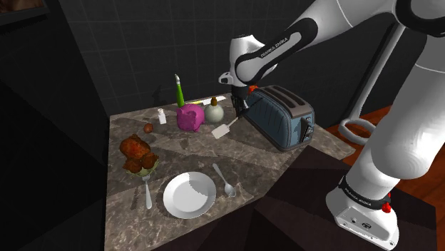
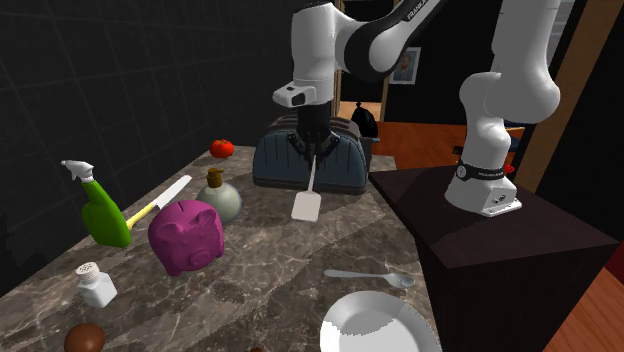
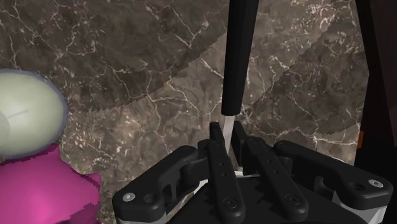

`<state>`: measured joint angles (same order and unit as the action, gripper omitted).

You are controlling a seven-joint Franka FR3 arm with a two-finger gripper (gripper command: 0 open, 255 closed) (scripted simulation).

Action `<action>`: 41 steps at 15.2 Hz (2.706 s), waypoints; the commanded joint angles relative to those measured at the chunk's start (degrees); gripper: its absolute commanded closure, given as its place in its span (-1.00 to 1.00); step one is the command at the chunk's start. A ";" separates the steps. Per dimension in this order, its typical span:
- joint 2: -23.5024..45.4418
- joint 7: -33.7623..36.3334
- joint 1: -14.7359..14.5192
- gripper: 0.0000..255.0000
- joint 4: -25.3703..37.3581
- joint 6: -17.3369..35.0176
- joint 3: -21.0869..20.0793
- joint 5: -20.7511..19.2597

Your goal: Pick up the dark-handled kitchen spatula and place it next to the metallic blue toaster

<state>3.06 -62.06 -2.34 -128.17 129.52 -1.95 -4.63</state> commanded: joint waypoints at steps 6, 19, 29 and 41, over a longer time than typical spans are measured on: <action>3.51 0.67 -0.03 1.00 -1.69 5.22 0.05 -0.55; 11.33 2.03 -0.17 1.00 -3.20 14.50 0.45 -1.91; 18.34 3.23 -0.52 1.00 -2.87 21.15 1.07 -3.14; 21.21 3.69 -0.73 1.00 -2.41 23.55 1.38 -3.59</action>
<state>24.27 -58.37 -3.07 -130.58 153.07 -0.57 -8.22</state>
